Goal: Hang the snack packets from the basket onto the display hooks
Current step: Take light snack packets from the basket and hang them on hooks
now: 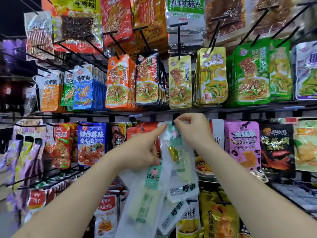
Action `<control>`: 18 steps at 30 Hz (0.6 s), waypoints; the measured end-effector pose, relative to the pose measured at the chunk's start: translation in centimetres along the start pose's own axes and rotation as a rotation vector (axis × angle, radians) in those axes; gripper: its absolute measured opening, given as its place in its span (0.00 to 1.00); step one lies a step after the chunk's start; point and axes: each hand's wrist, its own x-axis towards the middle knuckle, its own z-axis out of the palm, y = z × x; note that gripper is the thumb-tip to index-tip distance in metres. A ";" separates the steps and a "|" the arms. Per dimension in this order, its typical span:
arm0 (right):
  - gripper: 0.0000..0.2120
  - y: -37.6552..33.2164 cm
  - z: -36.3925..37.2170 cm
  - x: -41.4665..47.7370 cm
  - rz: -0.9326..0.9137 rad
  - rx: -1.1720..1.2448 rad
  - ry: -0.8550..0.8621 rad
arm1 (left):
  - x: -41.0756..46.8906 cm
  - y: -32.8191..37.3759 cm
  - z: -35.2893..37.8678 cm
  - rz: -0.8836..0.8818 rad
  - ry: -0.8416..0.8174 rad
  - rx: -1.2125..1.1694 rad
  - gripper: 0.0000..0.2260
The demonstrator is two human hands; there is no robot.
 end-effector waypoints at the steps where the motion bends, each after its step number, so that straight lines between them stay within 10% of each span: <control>1: 0.05 0.2 0.1 -0.2 -0.008 -0.024 -0.006 | 0.3 0.0 0.2 0.003 0.003 0.022 0.46; 10: 0.21 1.0 -1.1 -4.6 -0.427 -0.149 0.075 | -0.4 -1.3 1.7 0.055 0.129 0.144 0.27; 18: 0.21 1.3 1.6 -2.5 -0.208 0.099 -0.104 | -4.5 -1.5 2.6 0.125 0.270 0.096 0.10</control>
